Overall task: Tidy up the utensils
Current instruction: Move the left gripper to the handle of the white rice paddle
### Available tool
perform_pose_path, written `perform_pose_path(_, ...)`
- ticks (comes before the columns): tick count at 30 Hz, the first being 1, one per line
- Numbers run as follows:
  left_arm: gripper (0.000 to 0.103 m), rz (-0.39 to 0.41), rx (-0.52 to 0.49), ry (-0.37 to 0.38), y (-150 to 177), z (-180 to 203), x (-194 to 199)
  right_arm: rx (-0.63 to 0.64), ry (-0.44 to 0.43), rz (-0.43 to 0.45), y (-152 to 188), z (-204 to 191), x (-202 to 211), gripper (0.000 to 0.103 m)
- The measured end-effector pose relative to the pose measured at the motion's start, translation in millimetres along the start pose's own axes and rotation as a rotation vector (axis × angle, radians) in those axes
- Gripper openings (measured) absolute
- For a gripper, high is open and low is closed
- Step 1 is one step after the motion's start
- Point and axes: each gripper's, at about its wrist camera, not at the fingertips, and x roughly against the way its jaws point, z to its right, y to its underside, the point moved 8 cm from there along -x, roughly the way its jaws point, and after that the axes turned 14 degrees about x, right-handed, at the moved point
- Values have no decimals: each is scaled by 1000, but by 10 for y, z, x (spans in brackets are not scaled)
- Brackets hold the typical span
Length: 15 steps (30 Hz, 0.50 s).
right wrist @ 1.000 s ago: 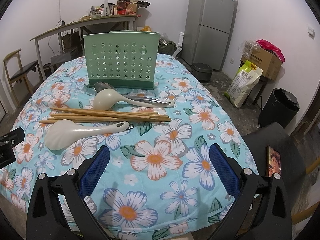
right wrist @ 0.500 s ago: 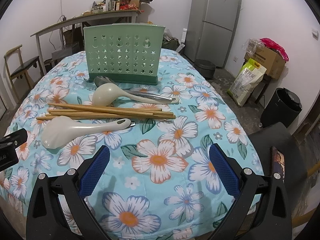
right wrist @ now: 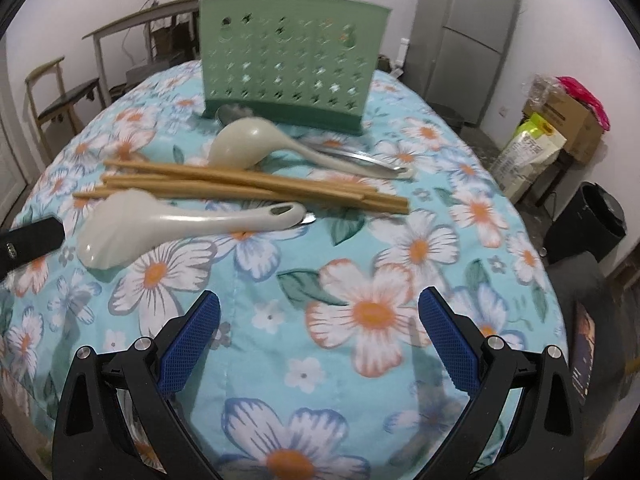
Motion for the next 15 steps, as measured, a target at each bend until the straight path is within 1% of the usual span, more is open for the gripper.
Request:
perform_pose_path(2, 95, -9, 18, 38, 8, 14, -32, 10, -5, 4, 0, -22, -33, 97)
perform_pose_path(3, 95, -11, 15, 44, 9, 7, -48, 13, -8, 7, -5, -27, -39, 97)
perform_pose_path(4, 95, -12, -1, 51, 19, 21, -63, 16, -13, 14, -7, -31, -47, 97)
perform_pose_path(6, 95, -10, -80, 45, 51, 73, -81, 21, -24, 20, -13, -37, -62, 97)
perform_pose_path(7, 95, -7, -132, 35, 74, 104, -85, 20, -31, 20, -16, -35, -74, 97)
perform_pose_path(8, 95, 4, -221, 12, 113, 162, -86, 15, -42, 19, -15, -25, -89, 97)
perform_pose_path(9, 95, 10, -278, -6, 138, 186, -81, 6, -57, 17, -10, -18, -101, 97)
perform_pose_path(10, 95, 21, -376, -42, 191, 242, -89, -4, -73, 14, -5, -8, -113, 97)
perform_pose_path(11, 95, 26, -442, -70, 231, 265, -101, -17, -94, 9, 2, 5, -126, 97)
perform_pose_path(14, 94, 25, -614, -160, 340, 296, -194, -45, -135, -3, 12, 33, -157, 97)
perform_pose_path(15, 92, 25, -651, -181, 361, 296, -220, -46, -141, -6, 11, 32, -160, 97)
